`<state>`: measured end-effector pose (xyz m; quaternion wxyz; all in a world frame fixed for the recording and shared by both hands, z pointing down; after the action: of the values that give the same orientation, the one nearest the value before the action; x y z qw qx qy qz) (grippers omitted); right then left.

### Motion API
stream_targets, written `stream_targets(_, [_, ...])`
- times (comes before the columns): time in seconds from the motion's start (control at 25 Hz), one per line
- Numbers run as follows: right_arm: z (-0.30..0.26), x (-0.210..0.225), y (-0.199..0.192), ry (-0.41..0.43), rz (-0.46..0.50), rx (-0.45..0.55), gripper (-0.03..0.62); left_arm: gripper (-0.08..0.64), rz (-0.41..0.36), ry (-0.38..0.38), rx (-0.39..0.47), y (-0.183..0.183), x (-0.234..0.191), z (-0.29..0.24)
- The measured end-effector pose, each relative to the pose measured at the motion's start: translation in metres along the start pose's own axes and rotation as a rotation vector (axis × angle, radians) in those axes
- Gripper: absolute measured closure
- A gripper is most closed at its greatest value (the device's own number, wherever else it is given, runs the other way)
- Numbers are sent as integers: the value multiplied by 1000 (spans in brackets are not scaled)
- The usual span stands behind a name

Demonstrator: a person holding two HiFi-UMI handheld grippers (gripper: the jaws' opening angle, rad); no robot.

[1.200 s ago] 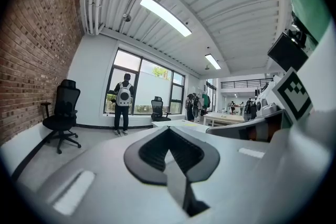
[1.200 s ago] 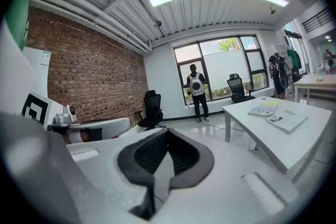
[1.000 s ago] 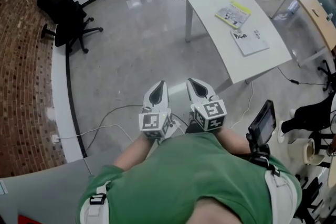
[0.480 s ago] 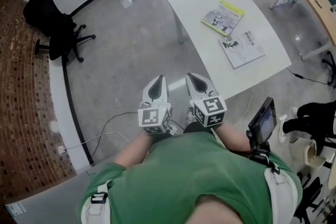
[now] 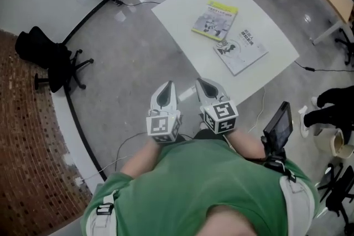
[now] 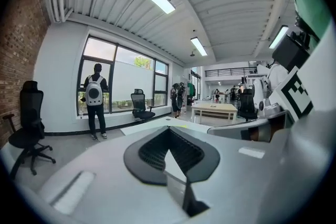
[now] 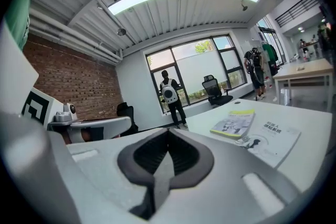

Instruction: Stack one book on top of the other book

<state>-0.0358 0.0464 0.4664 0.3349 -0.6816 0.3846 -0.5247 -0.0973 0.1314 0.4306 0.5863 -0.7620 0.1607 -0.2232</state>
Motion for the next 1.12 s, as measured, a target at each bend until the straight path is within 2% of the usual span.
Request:
stream_targets(0.16, [5, 32, 8, -99, -26, 45, 589, 554, -61, -130, 42, 2, 22, -32])
stream_targets(0.52, [8, 78, 28, -349, -54, 121, 589, 554, -95, -365, 116, 7, 38, -93])
stream_targets(0.88, [-13, 82, 47, -582, -82, 184, 589, 554, -86, -577, 142, 18, 14, -145])
stream_targets(1.12, [-30, 85, 43, -713, -120, 224, 589, 554, -99, -684, 136, 7, -7, -171])
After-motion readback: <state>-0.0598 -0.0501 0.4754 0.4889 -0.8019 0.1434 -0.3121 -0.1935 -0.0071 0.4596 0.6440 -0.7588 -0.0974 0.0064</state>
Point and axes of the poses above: the fingertips, and each gripper's own axes: z backward along the fingers, x to its right, y out of its top, the point moved 1 cm from there along z, backward along the fingers, and after that the axes turned 10 degrees about -z, right-handed, at the moved point
